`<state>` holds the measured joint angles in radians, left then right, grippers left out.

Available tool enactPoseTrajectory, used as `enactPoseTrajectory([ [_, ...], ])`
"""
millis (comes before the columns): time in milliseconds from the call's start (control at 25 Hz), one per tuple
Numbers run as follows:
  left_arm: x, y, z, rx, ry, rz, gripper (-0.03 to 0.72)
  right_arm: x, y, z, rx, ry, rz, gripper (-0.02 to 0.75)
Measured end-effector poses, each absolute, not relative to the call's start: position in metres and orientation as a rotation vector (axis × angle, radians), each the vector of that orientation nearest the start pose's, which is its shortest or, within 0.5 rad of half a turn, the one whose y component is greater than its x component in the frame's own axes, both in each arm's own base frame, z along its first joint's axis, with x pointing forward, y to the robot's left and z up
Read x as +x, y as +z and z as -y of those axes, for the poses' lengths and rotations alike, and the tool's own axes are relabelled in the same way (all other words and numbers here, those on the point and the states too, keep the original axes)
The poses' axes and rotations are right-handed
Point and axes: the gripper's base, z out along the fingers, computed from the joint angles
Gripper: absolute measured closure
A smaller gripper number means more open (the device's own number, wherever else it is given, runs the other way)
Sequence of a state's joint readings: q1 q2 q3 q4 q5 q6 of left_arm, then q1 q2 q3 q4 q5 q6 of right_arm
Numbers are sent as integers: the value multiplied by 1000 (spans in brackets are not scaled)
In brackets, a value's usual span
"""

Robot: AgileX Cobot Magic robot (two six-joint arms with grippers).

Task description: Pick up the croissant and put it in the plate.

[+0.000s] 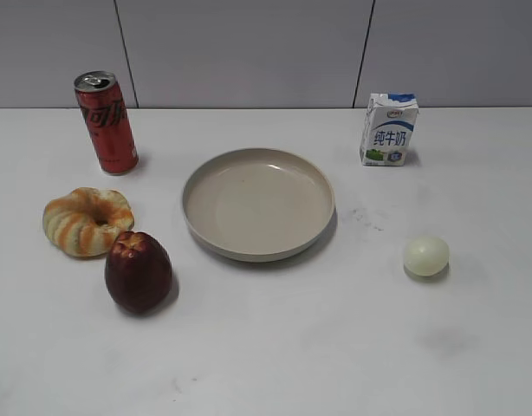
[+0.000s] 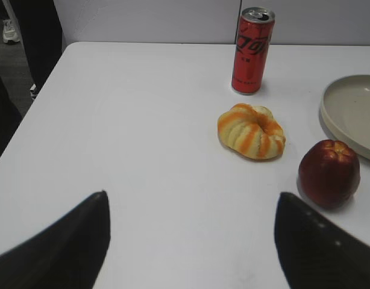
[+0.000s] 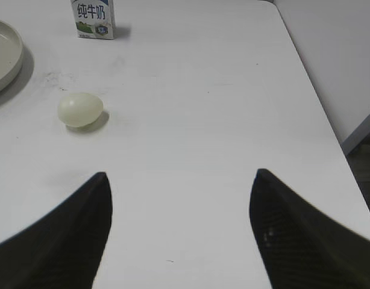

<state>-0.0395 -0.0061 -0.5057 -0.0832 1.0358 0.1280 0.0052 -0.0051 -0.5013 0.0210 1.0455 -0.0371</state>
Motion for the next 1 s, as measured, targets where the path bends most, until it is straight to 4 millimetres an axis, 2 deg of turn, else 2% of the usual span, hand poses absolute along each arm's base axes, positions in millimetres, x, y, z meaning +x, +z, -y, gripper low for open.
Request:
enactPoseTrajectory([
  [520,-6,281,6,171,-41,-1999,69,-5,279,-2,-44,5,-2022,197],
  [640,0,282,7,172,-45,-2031,69,-5,279,-2,-44,5,-2022,197],
  [800,28,298,8,162,-51,-2054,62,-5,279,-2,-44,5,-2022,197],
  [920,64,310,8,151,-51,-2056,27,-5,279,-2,-44,5,-2022,197],
  [1000,92,308,10,152,-55,-2087,16,-5,279,-2,-44,5,-2022,197],
])
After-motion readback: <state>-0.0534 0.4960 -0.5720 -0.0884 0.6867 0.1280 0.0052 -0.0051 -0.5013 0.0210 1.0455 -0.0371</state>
